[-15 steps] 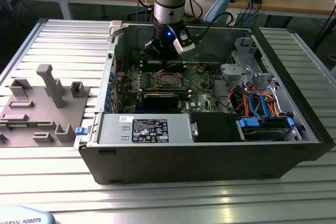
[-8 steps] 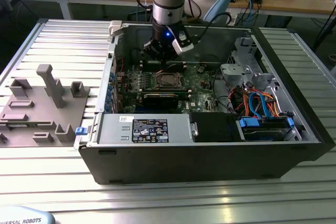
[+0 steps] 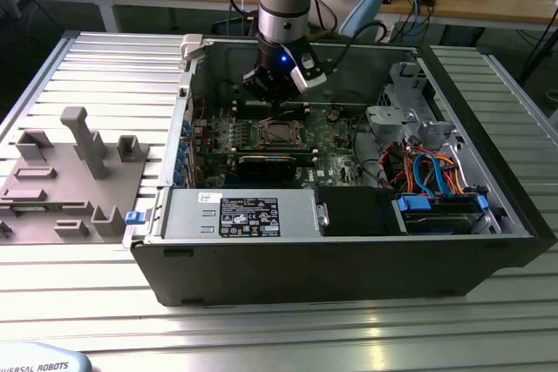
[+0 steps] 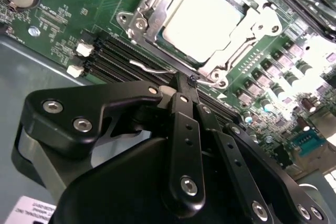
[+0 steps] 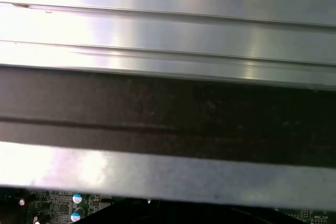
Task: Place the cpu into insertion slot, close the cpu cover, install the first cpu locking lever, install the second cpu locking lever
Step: 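Install the first cpu locking lever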
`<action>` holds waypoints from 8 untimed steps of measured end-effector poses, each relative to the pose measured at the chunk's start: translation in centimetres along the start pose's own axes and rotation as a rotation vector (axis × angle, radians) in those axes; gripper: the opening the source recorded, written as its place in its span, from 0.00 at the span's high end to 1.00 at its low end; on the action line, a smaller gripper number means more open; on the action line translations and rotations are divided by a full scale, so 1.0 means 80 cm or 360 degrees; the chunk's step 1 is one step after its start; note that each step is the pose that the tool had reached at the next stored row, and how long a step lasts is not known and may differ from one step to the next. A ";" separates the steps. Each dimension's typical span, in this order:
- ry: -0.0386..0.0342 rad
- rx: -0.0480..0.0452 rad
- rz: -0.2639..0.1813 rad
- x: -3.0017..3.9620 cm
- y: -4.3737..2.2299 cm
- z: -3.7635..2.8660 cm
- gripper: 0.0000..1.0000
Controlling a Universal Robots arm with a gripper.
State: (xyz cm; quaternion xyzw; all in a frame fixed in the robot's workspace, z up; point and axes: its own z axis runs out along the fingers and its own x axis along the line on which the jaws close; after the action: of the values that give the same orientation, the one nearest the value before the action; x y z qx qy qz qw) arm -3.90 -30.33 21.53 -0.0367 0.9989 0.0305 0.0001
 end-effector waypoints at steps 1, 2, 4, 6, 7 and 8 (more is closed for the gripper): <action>0.0000 0.0000 0.0000 -0.0010 -0.0001 0.0006 0.89; 0.0000 0.0000 0.0000 -0.0020 -0.0002 0.0014 0.89; 0.0000 0.0000 0.0000 -0.0051 -0.0006 0.0037 0.89; 0.0000 0.0000 0.0000 -0.0095 -0.0011 0.0070 0.89; 0.0000 -0.0001 0.0000 -0.0108 -0.0013 0.0077 0.89; 0.0000 -0.0001 0.0000 -0.0124 -0.0014 0.0085 0.89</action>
State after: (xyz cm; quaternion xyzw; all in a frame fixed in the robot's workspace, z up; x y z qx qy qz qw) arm -2.90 -30.33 20.85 -0.0367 0.9988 0.0310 -0.0001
